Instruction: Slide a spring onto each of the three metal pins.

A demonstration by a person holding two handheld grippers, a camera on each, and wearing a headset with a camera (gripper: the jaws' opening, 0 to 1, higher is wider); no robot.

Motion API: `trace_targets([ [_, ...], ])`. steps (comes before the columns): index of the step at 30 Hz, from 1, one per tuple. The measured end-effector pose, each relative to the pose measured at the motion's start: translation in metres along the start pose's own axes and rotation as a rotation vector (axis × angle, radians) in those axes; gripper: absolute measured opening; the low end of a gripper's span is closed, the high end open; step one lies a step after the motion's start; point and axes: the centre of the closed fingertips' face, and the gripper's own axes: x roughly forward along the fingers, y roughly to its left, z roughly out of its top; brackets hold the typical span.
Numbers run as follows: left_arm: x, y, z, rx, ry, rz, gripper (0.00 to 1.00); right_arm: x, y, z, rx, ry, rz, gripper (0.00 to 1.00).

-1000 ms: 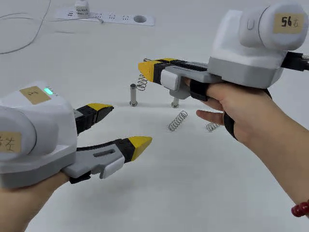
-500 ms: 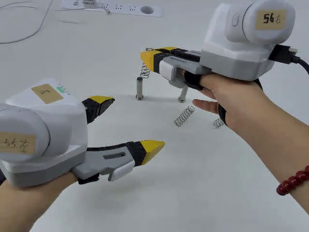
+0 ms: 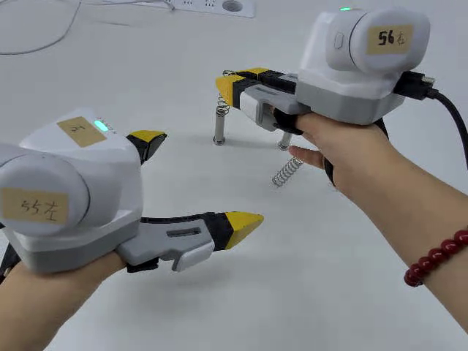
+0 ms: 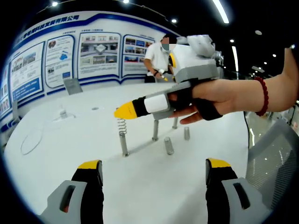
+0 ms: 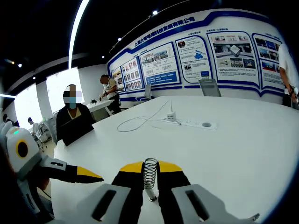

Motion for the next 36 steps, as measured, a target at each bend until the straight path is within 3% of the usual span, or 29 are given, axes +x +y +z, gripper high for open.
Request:
trace_targets([
  [8, 0.0, -0.002, -0.003, -0.006, 0.008, 0.0, 0.93, 0.001, 0.004, -0.001, -0.009, -0.005, 0.003, 0.11],
  [14, 0.0, -0.001, -0.003, -0.007, 0.005, 0.002, 0.94, 0.002, 0.007, -0.009, -0.085, 0.019, 0.0, 0.11],
  [29, 0.0, 0.001, -0.004, -0.003, 0.012, 0.004, 0.93, 0.004, 0.011, -0.013, -0.16, 0.022, -0.018, 0.11],
  [36, 0.0, 0.0, -0.005, 0.002, 0.015, 0.003, 0.92, 0.006, 0.013, -0.021, -0.148, 0.046, -0.026, 0.11],
])
